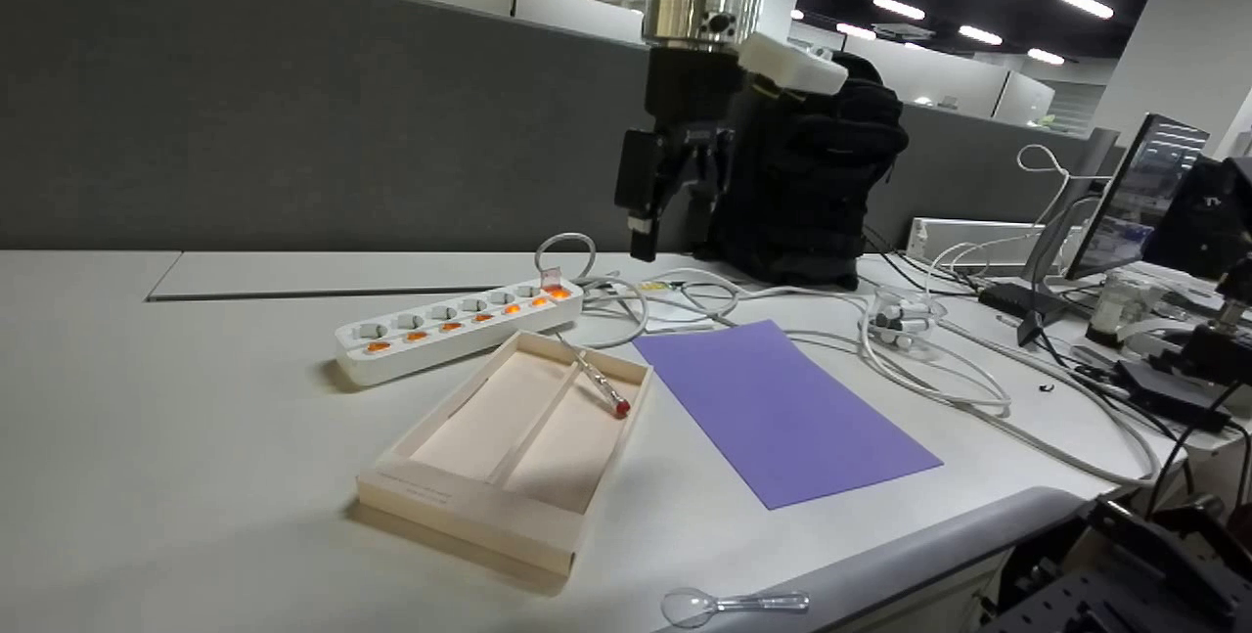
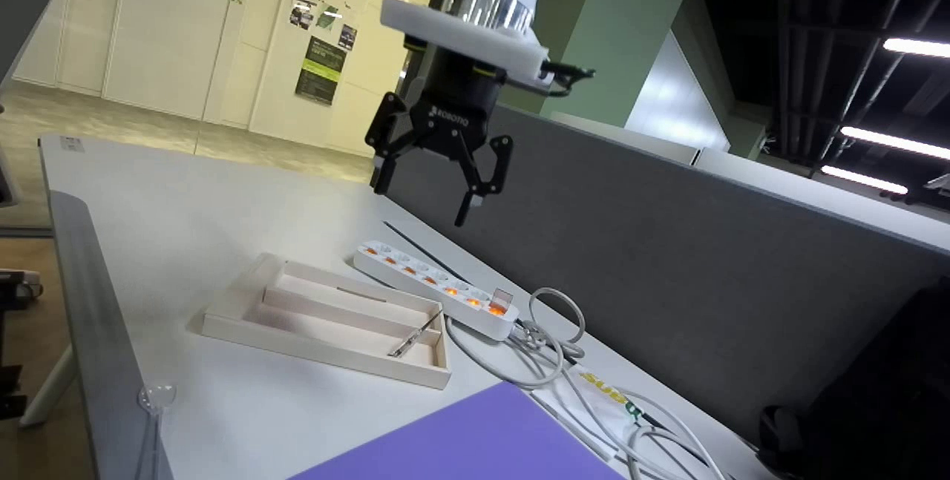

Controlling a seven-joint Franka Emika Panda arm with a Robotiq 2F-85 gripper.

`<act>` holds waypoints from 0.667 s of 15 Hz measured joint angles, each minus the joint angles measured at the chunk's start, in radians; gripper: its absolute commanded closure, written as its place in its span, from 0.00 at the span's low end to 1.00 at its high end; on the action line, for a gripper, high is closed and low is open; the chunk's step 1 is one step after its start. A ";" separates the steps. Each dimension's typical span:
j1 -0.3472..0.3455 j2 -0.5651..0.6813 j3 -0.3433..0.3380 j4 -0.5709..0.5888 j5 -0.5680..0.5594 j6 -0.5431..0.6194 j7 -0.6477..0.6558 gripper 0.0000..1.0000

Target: Move the screwdriver from the tray to the mat

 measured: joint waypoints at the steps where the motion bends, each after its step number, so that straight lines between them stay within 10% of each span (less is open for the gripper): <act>1: -0.002 0.037 -0.007 0.020 -0.001 0.000 -0.054 0.00; 10: 0.002 0.316 -0.008 0.170 -0.174 0.096 -0.117 0.00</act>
